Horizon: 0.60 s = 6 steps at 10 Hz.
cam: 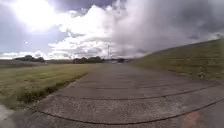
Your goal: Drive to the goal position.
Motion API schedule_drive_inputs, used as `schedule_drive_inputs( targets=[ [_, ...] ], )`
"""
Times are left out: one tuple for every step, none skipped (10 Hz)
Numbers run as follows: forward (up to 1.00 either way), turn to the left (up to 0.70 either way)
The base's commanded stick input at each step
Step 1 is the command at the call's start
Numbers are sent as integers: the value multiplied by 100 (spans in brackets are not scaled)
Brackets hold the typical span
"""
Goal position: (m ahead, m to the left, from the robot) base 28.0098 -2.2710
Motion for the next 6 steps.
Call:
schedule_drive_inputs(
  targets=[
    [70, -10],
    [70, -23],
    [70, -35],
    [70, -35],
    [70, -35],
    [70, -35]
  ],
)
